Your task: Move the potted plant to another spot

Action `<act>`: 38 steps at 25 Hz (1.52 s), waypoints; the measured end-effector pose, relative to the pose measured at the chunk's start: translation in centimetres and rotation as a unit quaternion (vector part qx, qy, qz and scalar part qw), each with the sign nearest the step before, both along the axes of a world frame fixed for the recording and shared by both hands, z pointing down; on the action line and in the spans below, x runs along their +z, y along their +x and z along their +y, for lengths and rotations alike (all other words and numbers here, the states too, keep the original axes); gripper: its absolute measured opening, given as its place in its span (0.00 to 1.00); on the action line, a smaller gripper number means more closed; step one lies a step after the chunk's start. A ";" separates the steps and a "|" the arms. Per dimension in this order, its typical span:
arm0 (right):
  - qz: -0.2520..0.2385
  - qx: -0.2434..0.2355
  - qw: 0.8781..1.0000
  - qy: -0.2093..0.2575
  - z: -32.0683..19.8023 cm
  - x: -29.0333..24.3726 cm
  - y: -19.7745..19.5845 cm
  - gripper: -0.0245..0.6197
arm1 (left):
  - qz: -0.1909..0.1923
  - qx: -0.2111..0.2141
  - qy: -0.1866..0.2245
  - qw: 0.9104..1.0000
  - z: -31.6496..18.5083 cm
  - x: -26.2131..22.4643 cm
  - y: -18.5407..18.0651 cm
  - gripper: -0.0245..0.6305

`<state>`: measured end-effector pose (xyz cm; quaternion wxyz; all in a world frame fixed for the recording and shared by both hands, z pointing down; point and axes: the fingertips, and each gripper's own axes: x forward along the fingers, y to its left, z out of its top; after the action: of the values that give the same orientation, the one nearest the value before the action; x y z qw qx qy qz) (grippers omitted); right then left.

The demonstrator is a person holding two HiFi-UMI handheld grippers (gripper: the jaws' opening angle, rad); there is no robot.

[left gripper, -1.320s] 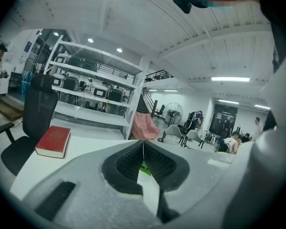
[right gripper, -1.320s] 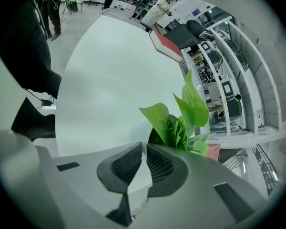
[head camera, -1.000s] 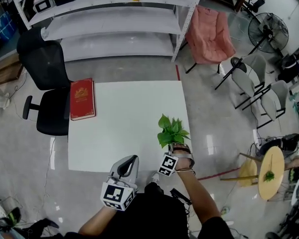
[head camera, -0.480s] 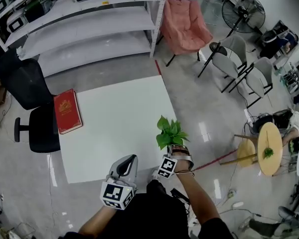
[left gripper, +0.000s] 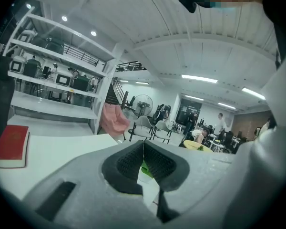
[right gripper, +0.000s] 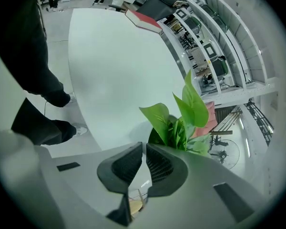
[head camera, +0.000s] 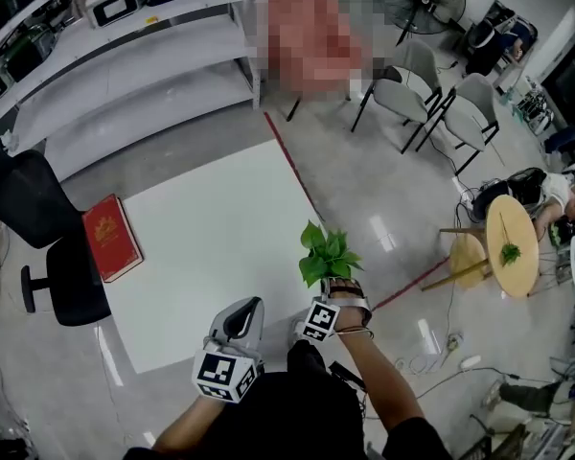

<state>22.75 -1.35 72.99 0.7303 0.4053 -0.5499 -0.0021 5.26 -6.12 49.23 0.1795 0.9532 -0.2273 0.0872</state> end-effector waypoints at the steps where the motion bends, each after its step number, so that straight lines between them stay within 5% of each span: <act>1: 0.000 0.004 1.000 0.000 0.3 0.1 0.0 0.09 | 0.000 0.002 -0.001 1.000 0.1 0.0 0.2 0.06; 38: 0.016 0.004 1.000 -0.009 1.5 1.1 0.6 0.09 | -0.001 0.023 -0.011 1.000 0.9 0.7 1.8 0.06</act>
<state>23.37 0.15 74.06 0.7426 0.4006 -0.5367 -0.0004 7.04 -5.23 49.93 0.1874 0.9561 -0.2043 0.0949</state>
